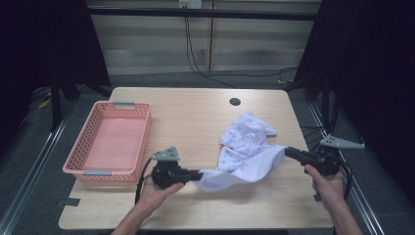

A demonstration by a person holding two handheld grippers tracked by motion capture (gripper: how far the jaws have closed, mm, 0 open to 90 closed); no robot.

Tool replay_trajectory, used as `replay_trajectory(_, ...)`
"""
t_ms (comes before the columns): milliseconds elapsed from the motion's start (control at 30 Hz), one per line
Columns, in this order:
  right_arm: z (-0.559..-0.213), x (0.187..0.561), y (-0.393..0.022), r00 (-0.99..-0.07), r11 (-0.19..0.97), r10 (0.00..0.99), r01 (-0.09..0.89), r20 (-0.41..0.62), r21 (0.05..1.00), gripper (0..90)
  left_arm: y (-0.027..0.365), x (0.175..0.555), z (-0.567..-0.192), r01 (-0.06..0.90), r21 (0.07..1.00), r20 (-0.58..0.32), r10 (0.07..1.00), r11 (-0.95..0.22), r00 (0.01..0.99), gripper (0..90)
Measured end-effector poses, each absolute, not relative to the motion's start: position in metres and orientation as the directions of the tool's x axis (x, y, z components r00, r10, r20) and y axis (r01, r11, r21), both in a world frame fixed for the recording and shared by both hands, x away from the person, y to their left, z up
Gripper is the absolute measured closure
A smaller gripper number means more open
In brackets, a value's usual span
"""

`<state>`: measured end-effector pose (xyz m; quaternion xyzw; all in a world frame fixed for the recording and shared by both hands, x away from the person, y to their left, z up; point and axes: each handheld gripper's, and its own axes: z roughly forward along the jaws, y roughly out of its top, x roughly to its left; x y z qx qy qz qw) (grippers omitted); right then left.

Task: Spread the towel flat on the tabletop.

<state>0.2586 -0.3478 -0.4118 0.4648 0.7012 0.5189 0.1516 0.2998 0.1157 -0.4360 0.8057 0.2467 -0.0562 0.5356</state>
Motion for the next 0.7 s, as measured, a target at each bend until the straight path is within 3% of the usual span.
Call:
replay_trajectory(433,-0.299,0.319,-0.337,-0.541,-0.013,0.816,0.331,0.201,0.944,86.6,0.143,0.374,-0.325,0.362,0.930,-0.292,0.478,-0.061,0.829,86.4)
replay_trajectory(700,-0.229,0.353,-0.338,-0.509,-0.038,0.844,0.257,0.169,0.966,86.7,0.158,0.402,-0.257,0.280,0.960,-0.237,0.556,0.009,0.796,86.5)
